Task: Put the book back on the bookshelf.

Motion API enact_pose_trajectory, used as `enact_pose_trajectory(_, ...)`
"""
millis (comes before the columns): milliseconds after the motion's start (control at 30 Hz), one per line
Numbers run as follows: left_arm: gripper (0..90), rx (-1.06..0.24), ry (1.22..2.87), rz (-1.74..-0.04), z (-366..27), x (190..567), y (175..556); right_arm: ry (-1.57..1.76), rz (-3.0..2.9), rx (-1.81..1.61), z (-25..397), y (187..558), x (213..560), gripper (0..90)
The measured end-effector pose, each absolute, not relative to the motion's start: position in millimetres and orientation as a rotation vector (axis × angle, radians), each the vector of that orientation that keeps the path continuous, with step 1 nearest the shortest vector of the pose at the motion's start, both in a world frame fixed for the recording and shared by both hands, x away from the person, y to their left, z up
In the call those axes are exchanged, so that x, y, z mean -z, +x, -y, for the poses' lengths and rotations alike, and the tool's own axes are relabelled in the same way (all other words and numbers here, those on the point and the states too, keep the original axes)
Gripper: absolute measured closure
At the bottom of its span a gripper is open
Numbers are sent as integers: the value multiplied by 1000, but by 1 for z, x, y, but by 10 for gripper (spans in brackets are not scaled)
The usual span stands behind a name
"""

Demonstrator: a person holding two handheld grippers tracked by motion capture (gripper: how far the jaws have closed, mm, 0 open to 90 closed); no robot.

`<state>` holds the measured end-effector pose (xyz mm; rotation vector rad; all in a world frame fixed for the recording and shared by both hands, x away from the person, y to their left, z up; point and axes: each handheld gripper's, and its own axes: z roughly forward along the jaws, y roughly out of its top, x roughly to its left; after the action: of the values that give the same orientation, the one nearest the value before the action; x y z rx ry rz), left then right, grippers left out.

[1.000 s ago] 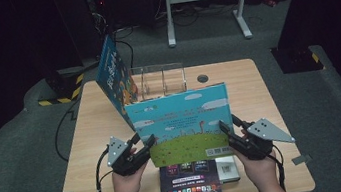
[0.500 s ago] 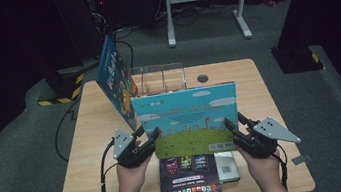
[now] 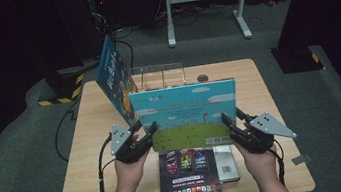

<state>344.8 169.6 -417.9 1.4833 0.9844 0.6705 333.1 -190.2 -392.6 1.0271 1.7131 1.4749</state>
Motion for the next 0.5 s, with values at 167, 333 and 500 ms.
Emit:
enact_pose_trajectory(167,494,-674,1480,-986,-174,422,349,1001,-1707,-1478,185,337,393,562)
enact_pose_trajectory(333,494,-656,1495,-1002,-177,430,351,1014,-1719,-1467,182,340,401,561)
enact_pose_trajectory(500,492,-669,1509,-977,-175,431,344,1039,-1719,-1475,184,336,407,544)
